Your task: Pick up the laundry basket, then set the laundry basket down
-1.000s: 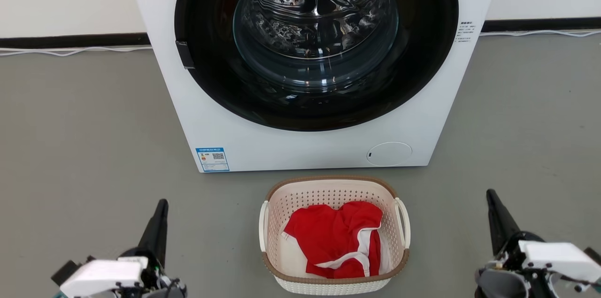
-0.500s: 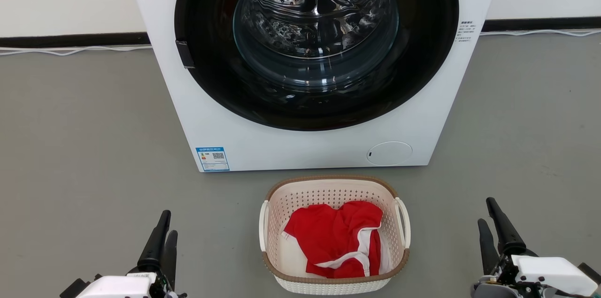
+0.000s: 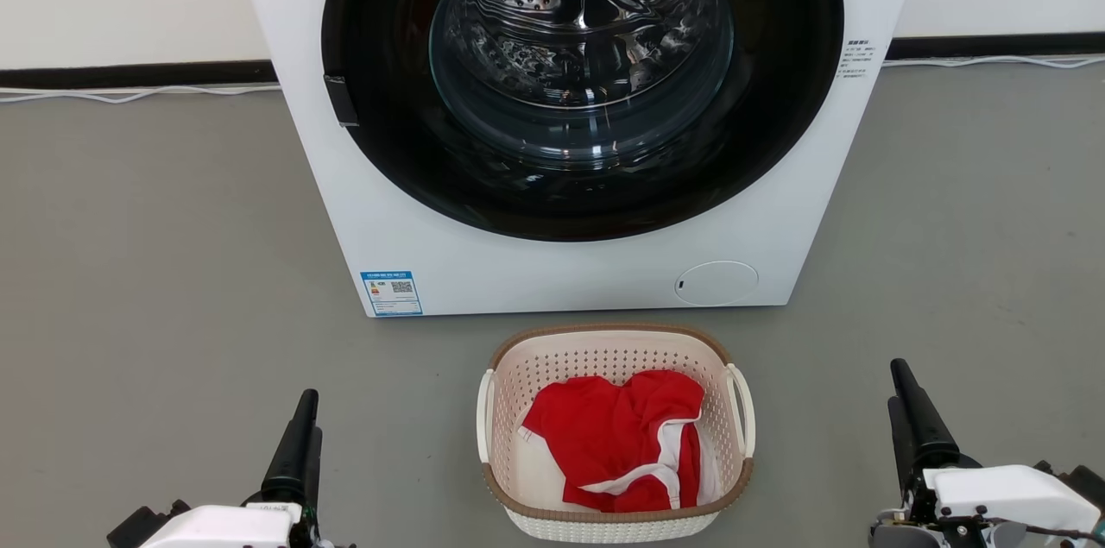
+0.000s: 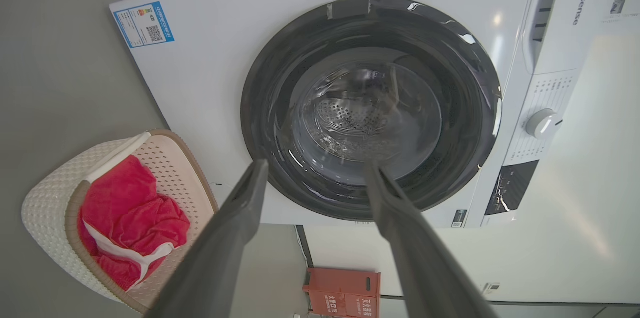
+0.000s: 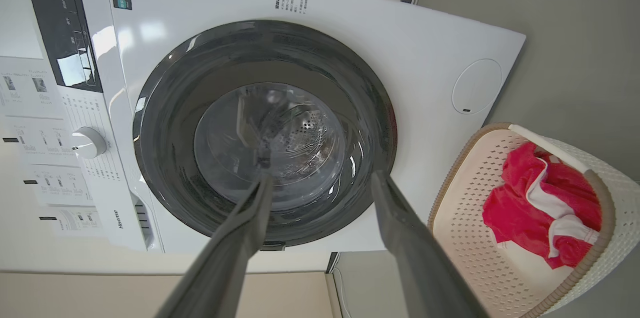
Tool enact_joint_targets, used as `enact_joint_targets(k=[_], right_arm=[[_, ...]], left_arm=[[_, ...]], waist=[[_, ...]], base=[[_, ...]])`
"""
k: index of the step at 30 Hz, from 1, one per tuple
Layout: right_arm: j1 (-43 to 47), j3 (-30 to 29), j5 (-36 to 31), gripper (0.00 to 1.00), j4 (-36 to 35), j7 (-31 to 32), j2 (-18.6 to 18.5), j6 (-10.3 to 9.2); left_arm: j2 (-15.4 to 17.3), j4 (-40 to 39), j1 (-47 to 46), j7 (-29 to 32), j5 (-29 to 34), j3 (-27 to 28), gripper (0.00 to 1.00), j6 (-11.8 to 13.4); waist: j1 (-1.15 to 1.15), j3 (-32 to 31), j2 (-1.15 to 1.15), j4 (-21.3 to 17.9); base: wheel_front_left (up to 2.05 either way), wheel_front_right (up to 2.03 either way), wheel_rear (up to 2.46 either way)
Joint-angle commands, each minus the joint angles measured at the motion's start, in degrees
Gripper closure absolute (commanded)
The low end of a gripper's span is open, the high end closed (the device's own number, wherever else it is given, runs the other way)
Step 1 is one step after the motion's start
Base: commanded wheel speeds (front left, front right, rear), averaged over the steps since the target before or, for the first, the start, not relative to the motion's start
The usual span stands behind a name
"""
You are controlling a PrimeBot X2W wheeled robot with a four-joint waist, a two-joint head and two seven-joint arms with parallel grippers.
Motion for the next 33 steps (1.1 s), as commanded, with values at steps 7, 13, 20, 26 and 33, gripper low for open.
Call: enact_joint_targets(k=[7, 13, 20, 26, 33], right_arm=[[-2.2, 0.9, -8.8, 0.0, -2.1, -1.8, -1.0, 0.17], [-2.3, 1.6, -15.1, 0.0, -2.4, -2.8, -1.4, 0.19], [-2.6, 2.3, -21.9, 0.0, -2.7, -3.8, -2.1, 0.21], [-2.8, 3.0, -28.5, 0.0, -2.3, -4.9, -2.5, 0.23], [-3.3, 3.3, -34.7, 0.0, -1.7, -6.0, -2.7, 0.26]], left_arm=[[0.5, -0.9, -2.4, -1.6, 6.7, 0.5, 0.0, -0.1], [0.6, -0.8, -2.5, -2.6, 12.1, 0.7, 0.0, 0.0], [0.6, -0.9, -2.6, -3.6, 18.1, 0.4, 0.0, 0.6], [0.7, -1.2, -2.7, -4.6, 24.6, -0.1, 0.0, 1.3], [0.7, -1.3, -2.6, -5.8, 31.7, -0.8, 0.0, 2.1]], waist=[[-0.01, -0.1, 0.0, 0.1], [-0.01, -0.2, 0.0, 0.1], [-0.01, -0.2, 0.0, 0.2], [-0.01, -0.2, 0.0, 0.3], [-0.01, -0.2, 0.0, 0.5]], base=[[0.0, 0.0, 0.0], [0.0, 0.0, 0.0], [0.0, 0.0, 0.0], [0.0, 0.0, 0.0], [0.0, 0.0, 0.0]])
